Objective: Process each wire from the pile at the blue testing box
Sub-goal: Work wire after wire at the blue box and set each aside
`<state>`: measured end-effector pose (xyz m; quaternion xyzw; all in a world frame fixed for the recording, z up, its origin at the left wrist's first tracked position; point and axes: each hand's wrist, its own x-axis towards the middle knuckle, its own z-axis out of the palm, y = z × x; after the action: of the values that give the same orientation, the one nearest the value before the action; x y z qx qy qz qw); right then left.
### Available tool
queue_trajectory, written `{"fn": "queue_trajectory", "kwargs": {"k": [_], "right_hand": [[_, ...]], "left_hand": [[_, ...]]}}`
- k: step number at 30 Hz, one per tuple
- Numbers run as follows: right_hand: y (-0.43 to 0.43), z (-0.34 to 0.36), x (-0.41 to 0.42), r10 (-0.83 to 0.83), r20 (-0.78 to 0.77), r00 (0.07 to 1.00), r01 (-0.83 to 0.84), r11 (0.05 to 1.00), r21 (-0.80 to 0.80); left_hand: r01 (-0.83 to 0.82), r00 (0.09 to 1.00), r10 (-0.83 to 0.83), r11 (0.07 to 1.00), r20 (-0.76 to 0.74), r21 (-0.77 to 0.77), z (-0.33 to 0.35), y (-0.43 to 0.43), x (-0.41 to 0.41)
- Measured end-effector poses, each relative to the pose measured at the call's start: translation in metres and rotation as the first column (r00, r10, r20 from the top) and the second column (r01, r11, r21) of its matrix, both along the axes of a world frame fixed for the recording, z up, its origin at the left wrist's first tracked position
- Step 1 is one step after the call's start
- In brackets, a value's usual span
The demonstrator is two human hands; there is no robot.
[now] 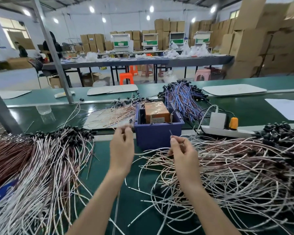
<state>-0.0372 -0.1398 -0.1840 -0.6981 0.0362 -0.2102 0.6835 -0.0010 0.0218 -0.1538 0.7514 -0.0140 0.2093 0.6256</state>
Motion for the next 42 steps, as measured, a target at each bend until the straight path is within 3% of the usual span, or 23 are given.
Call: {"fn": "queue_trajectory", "kwargs": {"k": [3,7,17,42], "right_hand": [[-0.001,0.001,0.019,-0.154,-0.005,0.988,0.154,0.987,0.034],[-0.005,0.006,0.040,-0.248,0.013,0.969,0.248,0.969,-0.002],[0.004,0.010,0.054,-0.233,0.154,0.960,0.242,0.969,-0.043],[0.002,0.007,0.057,-0.203,0.105,0.974,0.207,0.978,-0.037]], "left_hand": [[0.009,0.999,-0.016,0.991,0.051,0.131,-0.025,-0.014,-0.006],[-0.025,0.996,0.009,0.982,0.084,0.190,-0.038,-0.019,-0.005],[0.029,0.999,-0.032,0.994,0.022,0.107,-0.033,-0.026,0.009],[0.157,0.988,-0.157,0.988,-0.007,-0.003,-0.023,-0.028,0.010]]}}
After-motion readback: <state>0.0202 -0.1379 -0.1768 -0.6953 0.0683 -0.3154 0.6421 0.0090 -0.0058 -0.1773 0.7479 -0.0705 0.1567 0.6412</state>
